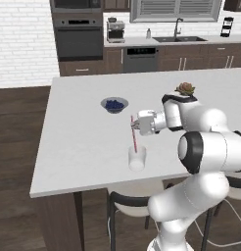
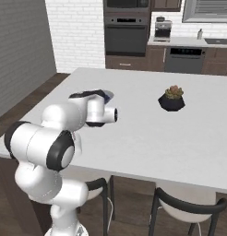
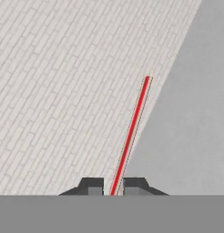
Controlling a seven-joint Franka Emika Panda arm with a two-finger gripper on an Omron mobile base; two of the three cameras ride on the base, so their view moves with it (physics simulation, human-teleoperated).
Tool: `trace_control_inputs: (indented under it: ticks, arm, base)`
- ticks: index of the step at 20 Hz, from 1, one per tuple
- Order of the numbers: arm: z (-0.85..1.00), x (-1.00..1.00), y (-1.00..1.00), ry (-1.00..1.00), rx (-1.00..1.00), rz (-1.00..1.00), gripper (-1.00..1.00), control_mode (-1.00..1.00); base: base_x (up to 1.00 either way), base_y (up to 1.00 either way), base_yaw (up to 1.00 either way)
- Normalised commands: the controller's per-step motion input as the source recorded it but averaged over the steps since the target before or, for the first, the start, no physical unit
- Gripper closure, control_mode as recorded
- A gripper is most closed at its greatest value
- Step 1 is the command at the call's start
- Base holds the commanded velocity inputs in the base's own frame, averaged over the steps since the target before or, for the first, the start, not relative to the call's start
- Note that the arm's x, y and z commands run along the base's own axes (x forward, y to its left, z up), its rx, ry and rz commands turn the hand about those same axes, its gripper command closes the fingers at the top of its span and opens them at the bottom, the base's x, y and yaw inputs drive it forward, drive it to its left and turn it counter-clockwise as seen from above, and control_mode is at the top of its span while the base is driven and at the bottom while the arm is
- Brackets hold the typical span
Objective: Take a straw from the drawer in front and place it inside the glass cup on the dining counter.
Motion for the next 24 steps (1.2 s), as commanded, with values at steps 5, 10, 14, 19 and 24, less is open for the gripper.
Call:
trace_control_inputs:
  ticks: [5, 10, 14, 19, 24]
  arm:
    - [-0.21, 0.2, 0.01, -0.06, 0.01, 0.06, 1.0, -1.0]
    - [-0.12, 0.18, 0.0, -0.08, 0.01, 0.05, 1.0, -1.0]
    - [0.0, -0.66, -0.03, -0.14, 0.02, 0.04, 1.0, -1.0]
    - [0.0, -1.0, -0.08, -0.17, 0.05, 0.02, 1.0, -1.0]
    - [0.0, -0.44, 0.0, -0.13, 0.05, 0.02, 1.0, -1.0]
  base:
    - [0.0, 0.0, 0.0]
    - [0.0, 0.0, 0.0]
    - [0.0, 0.0, 0.0]
    - [0.0, 0.0, 0.0]
    - [0.0, 0.0, 0.0]
